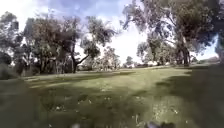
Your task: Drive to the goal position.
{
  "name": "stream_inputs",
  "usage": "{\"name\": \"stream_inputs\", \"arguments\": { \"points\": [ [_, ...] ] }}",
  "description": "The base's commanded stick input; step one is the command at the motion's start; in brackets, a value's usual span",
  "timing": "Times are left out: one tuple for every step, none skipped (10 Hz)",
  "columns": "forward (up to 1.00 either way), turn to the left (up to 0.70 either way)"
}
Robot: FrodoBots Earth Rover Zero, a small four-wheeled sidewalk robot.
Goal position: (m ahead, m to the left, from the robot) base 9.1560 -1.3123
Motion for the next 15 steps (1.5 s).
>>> {"name": "stream_inputs", "arguments": {
  "points": [
    [0.7,-0.13],
    [0.7,-0.32],
    [0.7,-0.23],
    [0.7,-0.1],
    [0.7,0.0],
    [0.7,0.0],
    [0.7,0.0],
    [0.7,0.0],
    [0.7,0.0],
    [0.7,0.0],
    [0.7,0.0],
    [0.7,0.0],
    [0.7,0.0],
    [0.7,0.0],
    [0.7,0.0]
  ]
}}
